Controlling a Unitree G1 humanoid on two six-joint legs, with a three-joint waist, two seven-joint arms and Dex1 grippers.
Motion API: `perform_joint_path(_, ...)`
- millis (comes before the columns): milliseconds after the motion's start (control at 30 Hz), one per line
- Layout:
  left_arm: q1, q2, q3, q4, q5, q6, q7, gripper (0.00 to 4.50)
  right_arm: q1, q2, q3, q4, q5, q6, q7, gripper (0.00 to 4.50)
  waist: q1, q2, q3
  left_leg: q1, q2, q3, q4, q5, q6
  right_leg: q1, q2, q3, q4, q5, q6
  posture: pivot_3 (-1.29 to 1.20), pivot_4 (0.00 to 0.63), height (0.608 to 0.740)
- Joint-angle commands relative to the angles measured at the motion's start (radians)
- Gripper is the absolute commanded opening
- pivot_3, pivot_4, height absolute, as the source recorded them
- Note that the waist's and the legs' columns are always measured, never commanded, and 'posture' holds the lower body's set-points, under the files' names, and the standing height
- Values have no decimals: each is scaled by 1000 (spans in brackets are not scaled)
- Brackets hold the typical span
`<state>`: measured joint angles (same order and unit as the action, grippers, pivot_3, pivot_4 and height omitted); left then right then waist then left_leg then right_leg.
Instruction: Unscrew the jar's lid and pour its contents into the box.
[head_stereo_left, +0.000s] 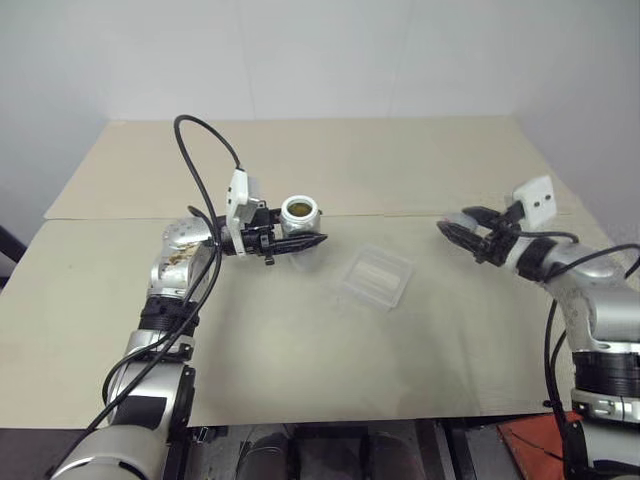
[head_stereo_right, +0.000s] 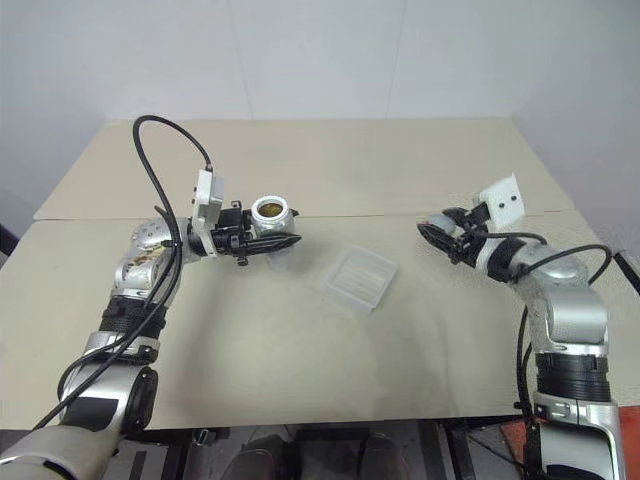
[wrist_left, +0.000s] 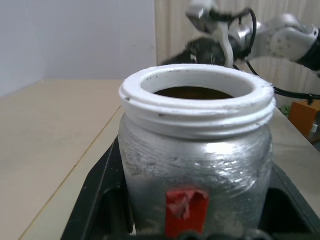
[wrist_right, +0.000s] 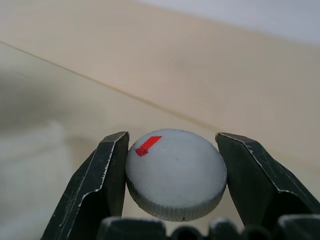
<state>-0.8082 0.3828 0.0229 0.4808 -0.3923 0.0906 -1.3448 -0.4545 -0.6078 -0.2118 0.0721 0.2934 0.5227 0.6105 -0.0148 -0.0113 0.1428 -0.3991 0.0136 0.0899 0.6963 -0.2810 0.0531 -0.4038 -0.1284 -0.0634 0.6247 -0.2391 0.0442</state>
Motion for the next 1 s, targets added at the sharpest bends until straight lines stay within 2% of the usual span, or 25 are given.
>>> perform_joint_path(33, -22, -7, 3, -18, -5, -18, 10, 2116, -6, 36, 12, 22, -62, -52, -106, 2732, -1, 0, 0, 0, 0, 0, 0, 0, 0, 0, 0, 0, 0, 0, 0, 0, 150, 740)
perform_joint_path(233, -17, -13, -1, -31, -1, -21, 22, 2116, -2, 118, 37, 98, -125, -75, -220, 2732, 1, 0, 0, 0, 0, 0, 0, 0, 0, 0, 0, 0, 0, 0, 0, 0, 150, 740)
perform_joint_path(400, -13, -11, -1, -42, 1, -27, 33, 2116, 30, 98, 57, 60, -114, -42, -166, 4302, 3, 0, 0, -1, 0, 0, 0, 0, 0, 0, 0, 0, -1, 0, 0, 0, 150, 740)
perform_joint_path(433, -13, -11, 0, -43, 1, -29, 35, 2116, 40, 85, 60, 41, -110, -32, -148, 4407, 3, 0, 0, -1, 0, 0, 0, 0, 0, 0, 0, 0, -1, 0, 0, 0, 150, 740)
perform_joint_path(567, -12, -11, -2, -44, 7, -40, 46, 2116, 76, 10, 63, -81, -75, 67, -72, 4407, 3, 0, 0, -1, 0, -1, 0, 0, 0, 0, 0, 0, -1, 0, 0, 0, 150, 740)
perform_joint_path(667, -11, -13, -4, -38, 25, -67, 71, 2116, 129, -91, 51, -231, 3, 130, 65, 4407, 3, 0, 0, -1, 1, -1, 0, 0, 0, 0, 0, 0, -1, 0, 0, 0, 150, 740)
perform_joint_path(800, -15, -27, -21, -18, 82, -139, 125, 2116, 162, -157, 10, -342, 93, 172, 148, 4407, 5, 0, 0, -1, 0, -1, 0, 0, 1, 1, 0, 0, -1, 0, 0, 0, 150, 740)
perform_joint_path(900, -29, -36, -91, 26, 266, -326, 278, 2116, 149, -176, -47, -396, 208, 256, 188, 4407, 11, 0, 0, 0, 0, -1, 0, -1, 1, 1, 0, 0, -1, 0, 0, 0, 150, 740)
perform_joint_path(1000, -82, -47, -182, 106, 525, -569, 544, 2116, 111, -251, -47, -402, 309, 377, 270, 4407, 25, 0, 0, 0, -1, -1, 1, -1, 2, 1, -1, 0, -1, 0, 0, 0, 150, 740)
